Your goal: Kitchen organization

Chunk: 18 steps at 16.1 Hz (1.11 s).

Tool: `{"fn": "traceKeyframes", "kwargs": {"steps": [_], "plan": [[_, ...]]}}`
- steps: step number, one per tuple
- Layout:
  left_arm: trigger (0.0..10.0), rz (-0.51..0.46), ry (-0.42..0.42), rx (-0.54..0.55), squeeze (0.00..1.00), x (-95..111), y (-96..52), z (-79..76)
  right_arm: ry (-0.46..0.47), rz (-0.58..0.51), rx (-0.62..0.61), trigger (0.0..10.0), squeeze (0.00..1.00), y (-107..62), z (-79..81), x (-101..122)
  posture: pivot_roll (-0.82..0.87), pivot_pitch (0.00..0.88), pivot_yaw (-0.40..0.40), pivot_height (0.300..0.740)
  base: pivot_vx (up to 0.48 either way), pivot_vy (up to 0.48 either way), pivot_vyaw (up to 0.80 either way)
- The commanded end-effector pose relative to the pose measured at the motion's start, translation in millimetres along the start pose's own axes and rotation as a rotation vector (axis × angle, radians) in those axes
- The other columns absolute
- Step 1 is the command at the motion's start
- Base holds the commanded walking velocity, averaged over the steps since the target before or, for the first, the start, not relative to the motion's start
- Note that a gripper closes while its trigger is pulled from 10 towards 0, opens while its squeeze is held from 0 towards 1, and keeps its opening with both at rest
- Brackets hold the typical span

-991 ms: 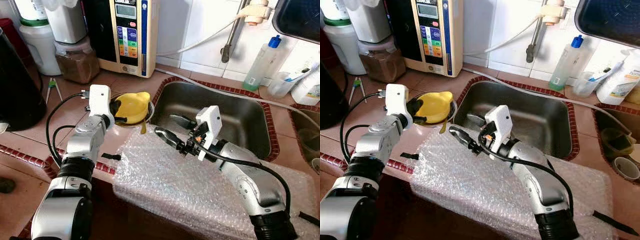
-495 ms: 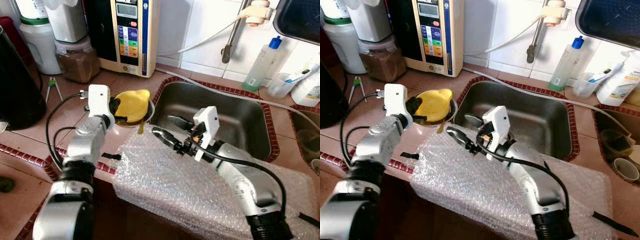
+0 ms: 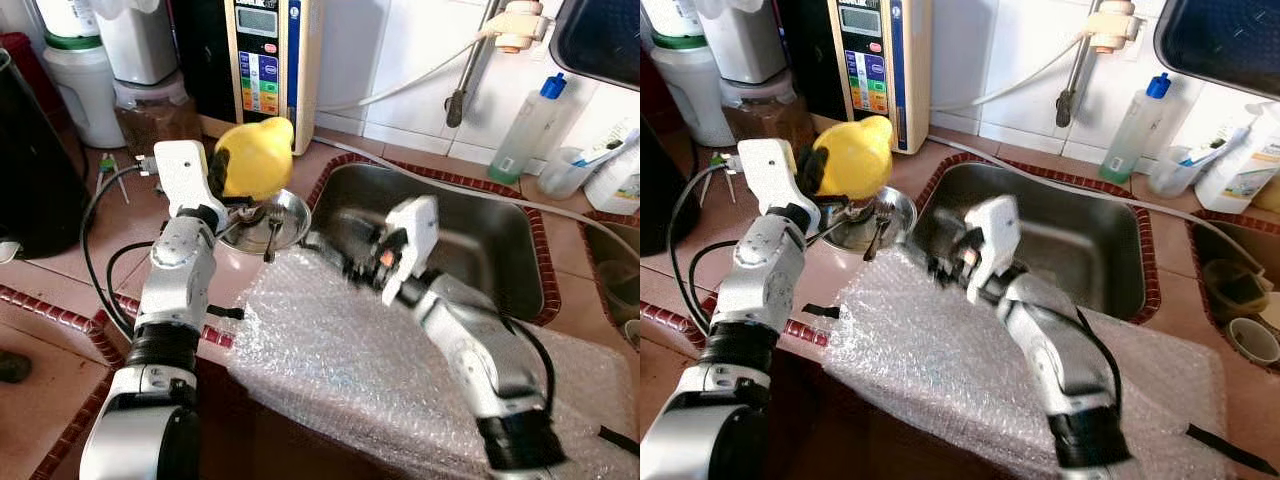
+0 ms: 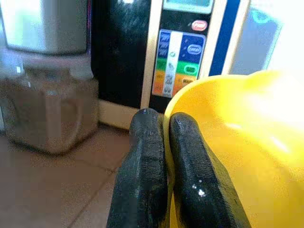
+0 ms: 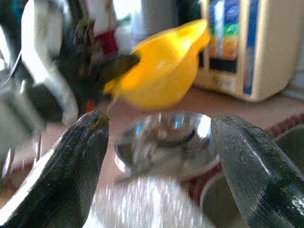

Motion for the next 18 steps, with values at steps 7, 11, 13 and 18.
{"fn": "traceKeyframes", "kwargs": {"steps": [7,11,13,18], "plan": [[0.0,-0.252,0.287,-0.129,0.00,18.2,-10.7,-49.1,0.216,-0.111,-0.101,10.0,0.00,23.8,-8.4,15.0,0.04,0.000,-0.052,0.740,0.000,0.000,0.00],[0.0,-0.339,0.301,-0.186,0.00,32.0,-18.2,-69.7,0.313,-0.146,-0.303,0.0,0.00,43.3,-27.3,12.6,0.03,0.000,-0.044,0.740,0.000,0.000,0.00],[0.0,-0.358,0.313,-0.213,0.00,30.9,-20.9,-77.1,0.306,-0.161,-0.348,0.0,0.00,53.2,-28.4,15.3,0.03,0.000,-0.046,0.740,0.000,0.000,0.00],[0.0,-0.358,0.297,-0.219,0.00,25.9,-26.4,-83.4,0.370,-0.144,-0.428,0.0,0.00,59.0,-38.0,12.3,0.01,0.000,-0.073,0.740,0.000,0.000,0.00]]}}
Point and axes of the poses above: a point about 5 cm out from each wrist's last joint towards the gripper, its own y axis pointing out of the wrist towards the gripper, its own x axis along the axis of the wrist's last joint, z = x × y, the point moved 1 cm from there along y, pointing out of the wrist towards the gripper, and after that the axes turned 6 degrees about -y, right-handed, at the moved point
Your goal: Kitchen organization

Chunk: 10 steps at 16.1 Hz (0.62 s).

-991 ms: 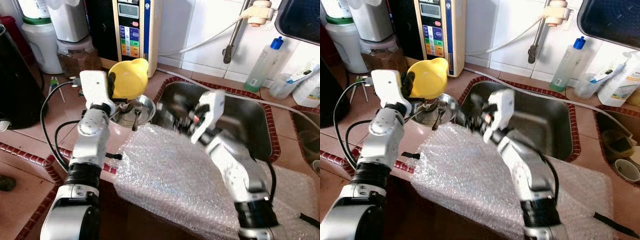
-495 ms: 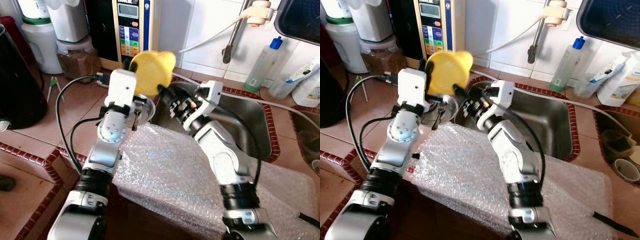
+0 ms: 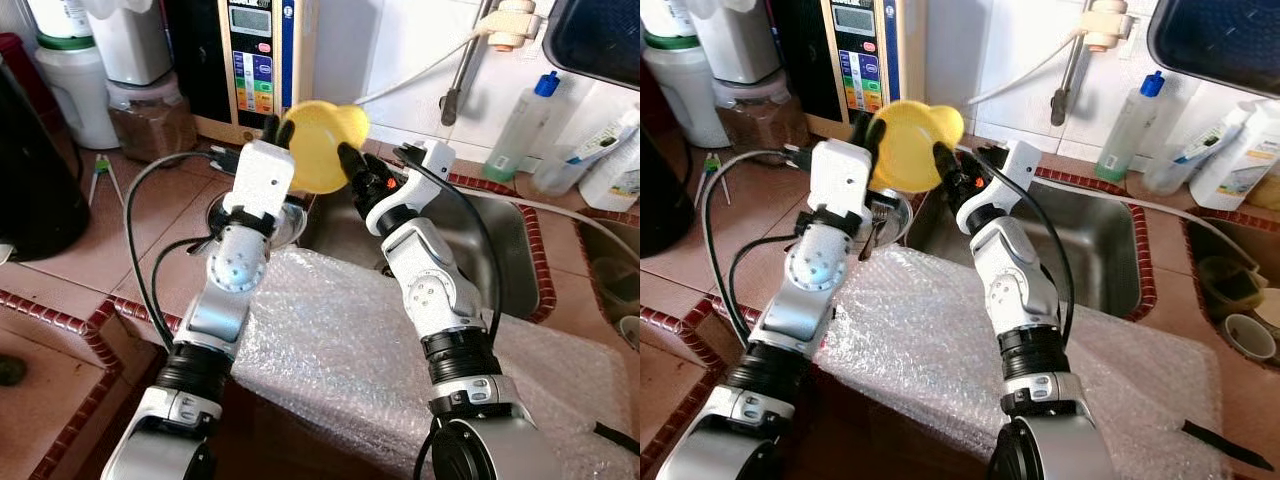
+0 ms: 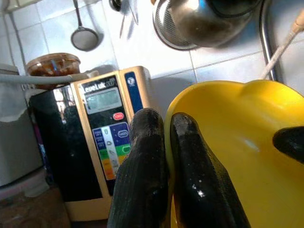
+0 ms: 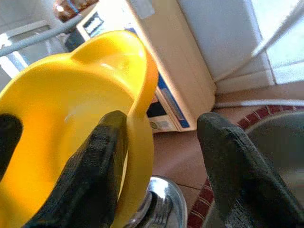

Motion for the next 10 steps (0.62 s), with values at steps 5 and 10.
{"fn": "traceKeyframes", "kwargs": {"steps": [5,10], "plan": [[0.0,-0.069,-0.040,-0.023,0.00,10.9,-2.8,-12.6,0.088,0.084,0.020,0.0,0.00,1.0,-1.7,-11.3,0.01,0.000,-0.082,0.740,0.000,0.000,0.00],[0.0,-0.062,-0.036,-0.021,0.00,8.5,-4.8,-12.0,0.026,0.121,0.032,0.0,0.00,-3.5,-11.2,-13.9,0.01,0.000,-0.085,0.740,0.000,0.000,0.00]]}}
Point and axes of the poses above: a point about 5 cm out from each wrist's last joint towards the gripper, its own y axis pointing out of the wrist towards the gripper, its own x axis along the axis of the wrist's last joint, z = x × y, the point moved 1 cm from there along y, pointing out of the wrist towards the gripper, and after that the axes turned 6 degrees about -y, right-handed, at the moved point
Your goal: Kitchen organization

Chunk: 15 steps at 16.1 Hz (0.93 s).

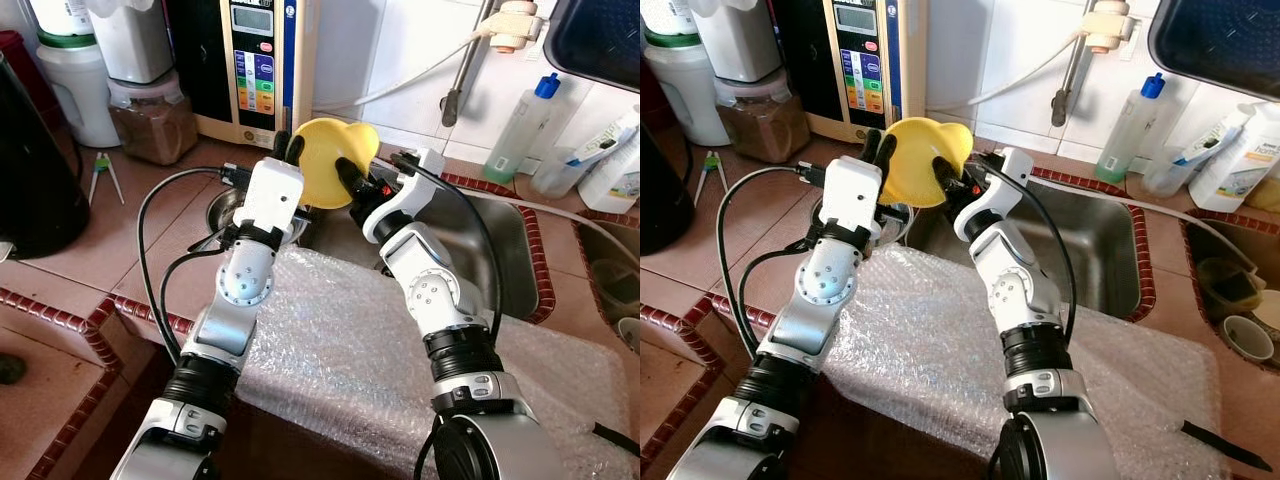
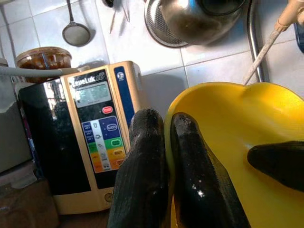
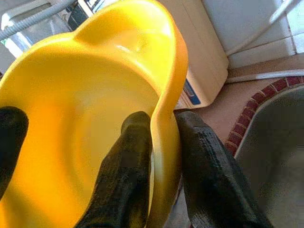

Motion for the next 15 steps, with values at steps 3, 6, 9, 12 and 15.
{"fn": "traceKeyframes", "kwargs": {"steps": [3,6,9,12,15], "plan": [[10.0,-0.023,-0.075,-0.042,0.00,7.5,1.9,-3.6,-0.063,0.014,-0.069,0.0,0.00,-5.0,-16.0,-1.7,0.02,0.000,-0.087,0.740,0.000,0.000,0.00],[10.0,-0.010,-0.103,-0.030,1.00,3.6,-2.0,-0.5,-0.110,0.009,-0.106,0.0,0.00,-4.8,-20.7,0.3,0.02,0.000,-0.086,0.740,0.000,0.000,0.00],[10.0,0.045,-0.110,-0.089,1.00,-5.2,-5.1,-3.0,-0.181,-0.036,-0.240,0.0,0.00,-6.3,-38.2,9.8,0.03,0.000,-0.089,0.740,0.000,0.000,0.00],[10.0,0.083,-0.148,-0.102,1.00,-7.6,-9.6,-8.3,-0.363,-0.033,-0.429,0.0,0.00,-13.0,-64.9,23.5,0.04,0.000,-0.091,0.740,0.000,0.000,0.00],[10.0,0.218,-0.214,-0.225,1.00,-26.6,-26.4,-18.5,-0.535,0.010,-0.565,0.0,0.00,-25.1,-93.1,30.5,0.04,0.000,-0.088,0.740,0.000,0.000,0.00]]}}
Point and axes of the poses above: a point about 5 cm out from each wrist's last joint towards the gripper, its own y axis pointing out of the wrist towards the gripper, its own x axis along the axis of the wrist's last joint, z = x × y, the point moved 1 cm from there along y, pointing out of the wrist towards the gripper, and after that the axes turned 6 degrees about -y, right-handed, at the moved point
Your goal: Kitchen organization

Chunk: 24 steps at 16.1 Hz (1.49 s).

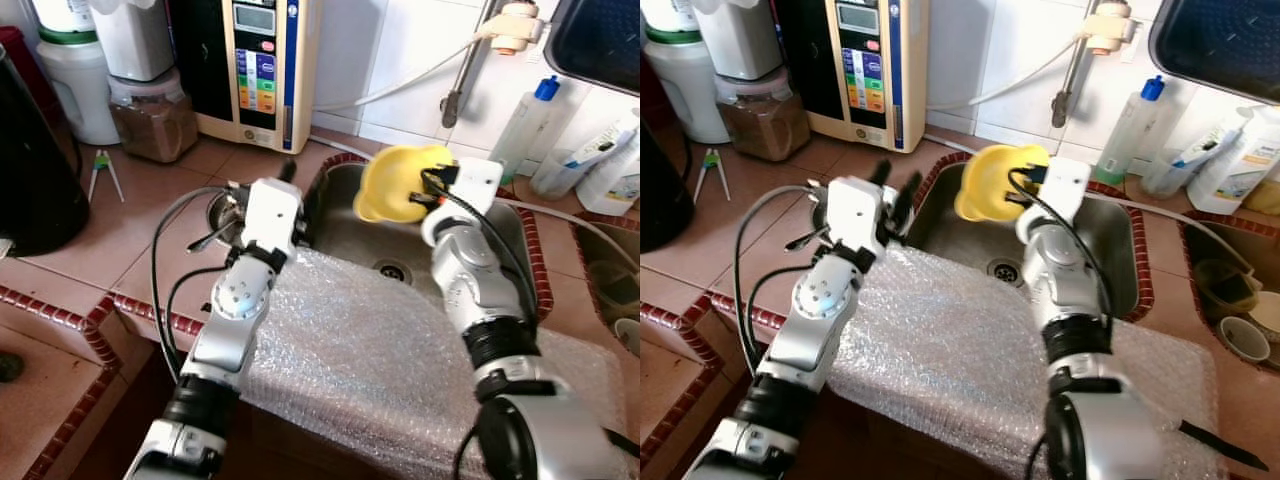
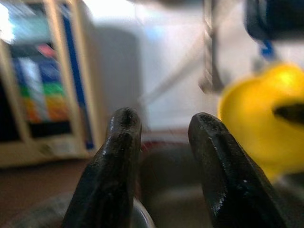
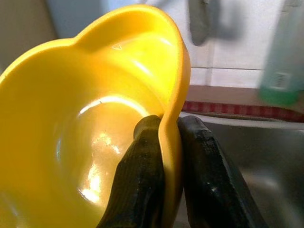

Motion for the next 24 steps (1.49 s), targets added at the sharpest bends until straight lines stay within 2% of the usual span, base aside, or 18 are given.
{"fn": "traceKeyframes", "kwargs": {"steps": [1,3,5,7,9,11,12,13,24], "plan": [[10.0,0.075,-0.004,-0.044,1.00,-11.9,-5.9,-1.5,-0.070,-0.026,-0.031,0.0,0.00,2.0,-9.6,5.1,0.04,0.000,-0.087,0.740,0.000,0.000,0.00],[10.0,0.170,-0.035,-0.084,1.00,-26.2,-16.5,4.7,-0.166,-0.027,-0.042,0.0,0.00,1.2,-25.6,0.6,0.04,0.000,-0.083,0.740,0.000,0.000,0.00],[10.0,0.200,-0.002,-0.113,1.00,-29.0,-23.2,10.4,-0.242,0.017,-0.060,0.0,0.00,-2.9,-47.7,-13.9,0.05,0.000,-0.083,0.740,0.000,0.000,0.00],[10.0,0.222,0.004,-0.135,1.00,-30.5,-27.0,11.7,-0.277,0.045,-0.071,0.0,0.00,-7.0,-60.6,-23.2,0.05,0.000,-0.083,0.740,0.000,0.000,0.00],[10.0,0.263,0.019,-0.181,1.00,-34.3,-33.9,11.0,-0.278,0.107,-0.076,0.0,0.00,-15.9,-77.6,-42.1,0.04,0.000,-0.082,0.740,0.000,0.000,0.00],[10.0,0.278,0.025,-0.223,1.00,-35.0,-35.1,5.9,-0.258,0.170,-0.068,0.0,0.00,-20.1,-78.6,-57.0,0.04,0.000,-0.085,0.740,0.000,0.000,0.00],[10.0,0.278,0.025,-0.229,1.00,-35.0,-34.9,5.3,-0.246,0.176,-0.056,2.8,0.00,-20.3,-76.9,-58.7,0.04,0.000,-0.085,0.740,0.000,0.000,0.00],[10.0,0.278,0.026,-0.234,1.00,-34.3,-34.2,4.8,-0.242,0.179,-0.039,10.0,1.00,-20.4,-73.9,-60.4,0.04,0.000,-0.085,0.740,0.000,0.000,0.00],[10.0,0.290,0.019,-0.195,1.00,-34.7,-30.0,6.7,-0.207,0.159,0.069,10.0,1.00,-18.8,-50.0,-63.4,0.03,0.000,-0.097,0.740,0.000,0.000,0.00]]}}
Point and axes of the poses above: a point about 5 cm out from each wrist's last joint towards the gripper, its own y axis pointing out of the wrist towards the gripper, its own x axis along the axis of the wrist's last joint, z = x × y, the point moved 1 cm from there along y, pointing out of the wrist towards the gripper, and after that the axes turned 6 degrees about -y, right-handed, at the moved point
